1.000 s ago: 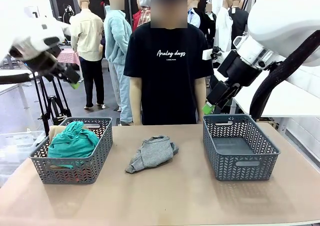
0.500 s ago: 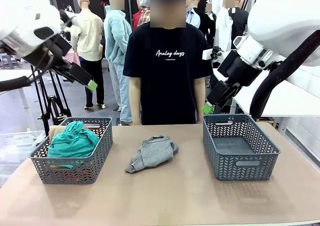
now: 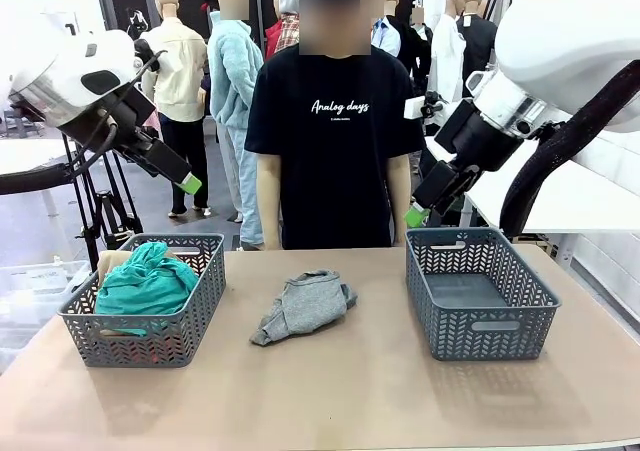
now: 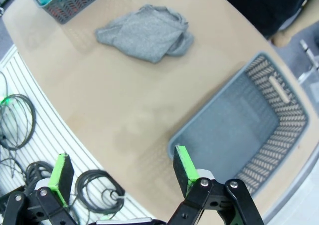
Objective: Sort the tops and bottoms.
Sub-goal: Lift clothes from the center of the table with your right hand.
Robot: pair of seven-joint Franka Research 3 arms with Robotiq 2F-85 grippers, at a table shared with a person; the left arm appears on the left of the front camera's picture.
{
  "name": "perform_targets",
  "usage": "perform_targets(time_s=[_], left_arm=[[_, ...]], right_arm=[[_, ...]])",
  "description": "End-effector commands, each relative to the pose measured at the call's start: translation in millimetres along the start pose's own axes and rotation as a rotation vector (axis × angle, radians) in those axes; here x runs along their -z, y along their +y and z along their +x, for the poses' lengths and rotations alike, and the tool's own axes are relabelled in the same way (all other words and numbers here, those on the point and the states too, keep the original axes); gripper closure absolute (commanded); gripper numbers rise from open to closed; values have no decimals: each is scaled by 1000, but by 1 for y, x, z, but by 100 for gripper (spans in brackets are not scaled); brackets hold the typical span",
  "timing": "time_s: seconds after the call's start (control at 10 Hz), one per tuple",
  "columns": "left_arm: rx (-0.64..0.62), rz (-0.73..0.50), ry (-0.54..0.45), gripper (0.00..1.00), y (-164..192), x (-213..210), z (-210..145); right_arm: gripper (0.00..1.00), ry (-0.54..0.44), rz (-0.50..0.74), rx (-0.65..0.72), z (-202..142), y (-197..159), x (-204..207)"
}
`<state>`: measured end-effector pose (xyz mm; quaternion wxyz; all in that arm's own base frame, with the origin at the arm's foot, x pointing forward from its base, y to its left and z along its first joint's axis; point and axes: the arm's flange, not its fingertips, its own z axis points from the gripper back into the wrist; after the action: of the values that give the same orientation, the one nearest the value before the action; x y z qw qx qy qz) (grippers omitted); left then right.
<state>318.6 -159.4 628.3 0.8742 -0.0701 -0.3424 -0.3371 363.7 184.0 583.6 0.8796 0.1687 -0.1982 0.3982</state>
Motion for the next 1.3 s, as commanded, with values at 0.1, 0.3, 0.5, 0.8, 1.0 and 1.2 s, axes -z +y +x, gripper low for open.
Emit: perform_targets(time_s=[0.1,0.3,0.5,0.8,1.0,1.2], left_arm=[[-8,-1,-8,0,0,-2,0],[-8,-1,-8,0,0,-2,0],[-8,-1,-8,0,0,-2,0],[-8,-1,-8,0,0,-2,0],[-8,-1,-8,0,0,-2,0],[-8,-1,-8,0,0,-2,0]], right_arm=[[0,-58,124,-174,62,-27,36],[0,-26,180,-191,112,-45,84],[0,-16,136,-207,159,-61,131],[0,42,56,-134,186,-94,208],[0,93,32,-77,182,-113,256],[0,148,-20,-71,166,-116,289]])
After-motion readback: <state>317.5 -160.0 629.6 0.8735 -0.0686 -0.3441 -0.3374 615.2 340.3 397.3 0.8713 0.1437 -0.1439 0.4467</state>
